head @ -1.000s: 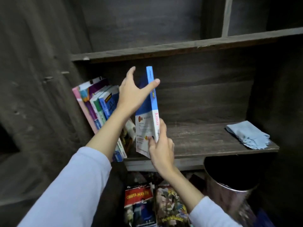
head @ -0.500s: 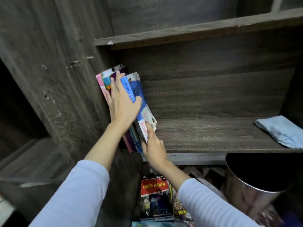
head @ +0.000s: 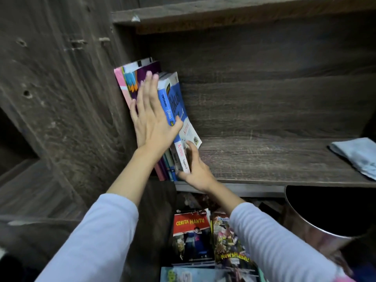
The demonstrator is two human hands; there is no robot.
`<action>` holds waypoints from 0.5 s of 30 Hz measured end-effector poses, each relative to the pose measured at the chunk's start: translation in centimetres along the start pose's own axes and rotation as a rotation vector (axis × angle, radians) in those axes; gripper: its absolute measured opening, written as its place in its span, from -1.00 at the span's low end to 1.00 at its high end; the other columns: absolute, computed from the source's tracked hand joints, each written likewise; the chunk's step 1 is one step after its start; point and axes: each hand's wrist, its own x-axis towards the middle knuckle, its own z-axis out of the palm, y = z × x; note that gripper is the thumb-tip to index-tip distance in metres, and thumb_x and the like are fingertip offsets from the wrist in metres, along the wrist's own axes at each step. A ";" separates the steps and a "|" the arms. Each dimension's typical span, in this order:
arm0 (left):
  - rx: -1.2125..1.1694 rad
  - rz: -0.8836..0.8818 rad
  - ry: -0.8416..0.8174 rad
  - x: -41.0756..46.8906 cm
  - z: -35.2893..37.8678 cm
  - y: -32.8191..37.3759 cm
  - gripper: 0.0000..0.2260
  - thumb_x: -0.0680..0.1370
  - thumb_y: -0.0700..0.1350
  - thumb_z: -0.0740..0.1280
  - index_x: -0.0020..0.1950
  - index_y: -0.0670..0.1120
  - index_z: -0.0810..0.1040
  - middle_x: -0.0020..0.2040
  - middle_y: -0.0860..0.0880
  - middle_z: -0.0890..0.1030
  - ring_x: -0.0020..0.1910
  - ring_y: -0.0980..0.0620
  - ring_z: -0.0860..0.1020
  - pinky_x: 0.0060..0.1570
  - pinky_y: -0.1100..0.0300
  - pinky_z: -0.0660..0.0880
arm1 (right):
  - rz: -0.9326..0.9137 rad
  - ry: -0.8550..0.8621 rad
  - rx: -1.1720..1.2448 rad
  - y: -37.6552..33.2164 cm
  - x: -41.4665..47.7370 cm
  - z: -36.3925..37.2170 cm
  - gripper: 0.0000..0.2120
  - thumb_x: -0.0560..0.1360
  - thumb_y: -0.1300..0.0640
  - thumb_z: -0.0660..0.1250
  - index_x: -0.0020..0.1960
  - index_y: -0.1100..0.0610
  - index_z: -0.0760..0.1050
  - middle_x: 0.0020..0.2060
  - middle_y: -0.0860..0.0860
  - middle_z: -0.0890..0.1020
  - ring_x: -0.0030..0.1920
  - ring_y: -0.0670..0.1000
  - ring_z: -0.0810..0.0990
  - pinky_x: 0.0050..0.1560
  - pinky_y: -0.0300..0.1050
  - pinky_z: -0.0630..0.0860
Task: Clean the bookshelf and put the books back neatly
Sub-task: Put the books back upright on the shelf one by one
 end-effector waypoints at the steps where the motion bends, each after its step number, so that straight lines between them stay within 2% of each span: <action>1: 0.008 0.018 0.016 0.0 0.0 -0.3 -0.15 0.40 0.07 0.37 0.54 -0.16 0.00 0.54 -0.08 0.10 0.51 -0.05 0.07 0.42 0.04 0.00 | 0.022 -0.051 0.007 0.5 0.1 -0.3 -0.06 0.39 0.08 0.42 0.48 -0.17 -0.18 0.48 0.02 0.24 0.37 0.17 0.36 0.32 -0.02 0.32; 3: 0.024 0.040 -0.001 0.0 0.0 -0.7 -0.19 0.41 0.09 0.38 0.53 -0.12 0.07 0.51 -0.08 0.20 0.50 -0.06 0.11 0.40 0.00 0.05 | 0.050 -0.148 0.006 1.4 0.3 -0.9 0.04 0.33 0.12 0.50 0.50 -0.15 -0.17 0.46 0.06 0.28 0.38 0.14 0.34 0.33 -0.10 0.28; 5: 0.031 0.057 -0.014 0.2 0.0 -0.9 -0.21 0.41 0.13 0.39 0.52 -0.10 0.12 0.47 -0.07 0.26 0.49 -0.07 0.11 0.39 -0.05 0.07 | 0.056 -0.186 0.008 1.8 0.9 -1.4 0.09 0.27 0.10 0.58 0.50 -0.15 -0.13 0.45 0.08 0.29 0.40 0.14 0.32 0.38 -0.06 0.26; 9: 0.127 0.124 -0.119 0.2 -0.4 -1.5 -0.03 0.31 0.31 0.40 0.54 -0.08 0.04 0.50 -0.05 0.19 0.50 -0.08 0.05 0.35 -0.07 0.09 | 0.049 -0.173 0.010 2.0 1.7 -1.5 0.15 0.18 0.05 0.63 0.51 -0.10 -0.08 0.44 0.10 0.31 0.41 0.15 0.31 0.40 0.04 0.27; 12: 0.200 0.175 -0.183 0.5 -0.8 -2.1 0.05 0.28 0.30 0.45 0.55 -0.08 -0.03 0.52 -0.04 0.13 0.50 -0.10 0.03 0.34 -0.07 0.09 | 0.046 -0.134 0.017 2.1 2.0 -1.3 0.14 0.18 0.09 0.64 0.51 -0.08 -0.06 0.41 0.10 0.35 0.37 0.15 0.35 0.38 0.05 0.30; 15: 0.215 0.168 -0.160 0.5 -0.6 -2.0 0.05 0.28 0.27 0.47 0.55 -0.10 -0.03 0.53 -0.05 0.12 0.51 -0.10 0.02 0.35 -0.05 0.07 | 0.041 -0.106 0.013 2.2 2.3 -1.0 0.14 0.19 0.10 0.63 0.51 -0.08 -0.06 0.39 0.10 0.38 0.36 0.15 0.37 0.37 0.03 0.32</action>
